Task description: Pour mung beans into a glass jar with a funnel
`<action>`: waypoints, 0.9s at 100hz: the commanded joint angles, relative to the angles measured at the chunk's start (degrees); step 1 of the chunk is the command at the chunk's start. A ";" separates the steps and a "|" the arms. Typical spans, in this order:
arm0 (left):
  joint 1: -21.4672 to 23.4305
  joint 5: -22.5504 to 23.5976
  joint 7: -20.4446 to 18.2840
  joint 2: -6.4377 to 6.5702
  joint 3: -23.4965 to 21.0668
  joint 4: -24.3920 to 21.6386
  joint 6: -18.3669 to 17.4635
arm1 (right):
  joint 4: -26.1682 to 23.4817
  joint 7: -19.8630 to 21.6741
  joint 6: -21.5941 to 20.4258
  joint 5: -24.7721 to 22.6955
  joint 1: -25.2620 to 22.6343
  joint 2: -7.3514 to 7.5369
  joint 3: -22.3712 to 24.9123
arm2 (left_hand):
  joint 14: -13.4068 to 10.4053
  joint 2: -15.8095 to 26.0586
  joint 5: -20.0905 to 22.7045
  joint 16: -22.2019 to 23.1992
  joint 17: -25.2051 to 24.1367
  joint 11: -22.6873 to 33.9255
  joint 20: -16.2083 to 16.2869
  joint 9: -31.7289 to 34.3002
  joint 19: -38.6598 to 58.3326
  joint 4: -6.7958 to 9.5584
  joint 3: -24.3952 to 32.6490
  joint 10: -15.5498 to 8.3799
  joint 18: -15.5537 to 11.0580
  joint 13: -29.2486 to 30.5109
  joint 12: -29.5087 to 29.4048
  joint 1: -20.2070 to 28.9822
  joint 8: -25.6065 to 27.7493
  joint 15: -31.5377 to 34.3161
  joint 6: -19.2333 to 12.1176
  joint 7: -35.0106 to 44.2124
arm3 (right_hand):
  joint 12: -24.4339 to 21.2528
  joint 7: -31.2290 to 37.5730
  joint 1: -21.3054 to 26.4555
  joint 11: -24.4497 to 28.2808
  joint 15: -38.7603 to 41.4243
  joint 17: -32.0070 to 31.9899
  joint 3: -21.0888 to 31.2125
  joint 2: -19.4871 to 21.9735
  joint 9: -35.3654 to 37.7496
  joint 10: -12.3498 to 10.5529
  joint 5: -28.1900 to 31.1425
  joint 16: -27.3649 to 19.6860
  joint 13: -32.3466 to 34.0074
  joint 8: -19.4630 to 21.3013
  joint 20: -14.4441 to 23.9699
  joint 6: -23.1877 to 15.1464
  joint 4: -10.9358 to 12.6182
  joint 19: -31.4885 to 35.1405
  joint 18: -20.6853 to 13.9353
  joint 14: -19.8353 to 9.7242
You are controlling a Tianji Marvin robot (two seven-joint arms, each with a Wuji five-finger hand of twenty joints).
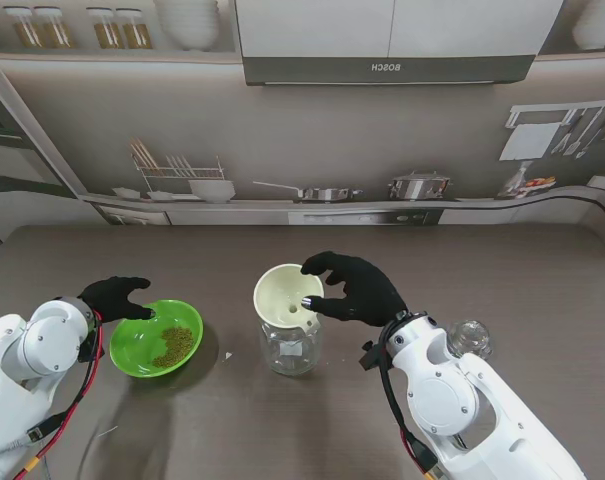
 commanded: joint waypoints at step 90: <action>-4.97 0.55 -1.66 0.27 7.24 6.91 1.51 | 0.97 1.17 0.19 1.98 0.13 -0.44 -0.29 | -0.25 -3.48 -2.04 2.16 5.69 0.99 -0.27 0.46 1.93 -2.50 3.94 0.41 -1.23 3.61 2.09 -1.37 0.78 4.58 2.80 -1.13 | 0.14 -0.41 -0.67 -0.46 0.98 0.43 -0.36 1.33 2.42 0.93 1.47 0.87 2.92 1.06 0.13 0.50 1.89 0.56 0.75 -1.20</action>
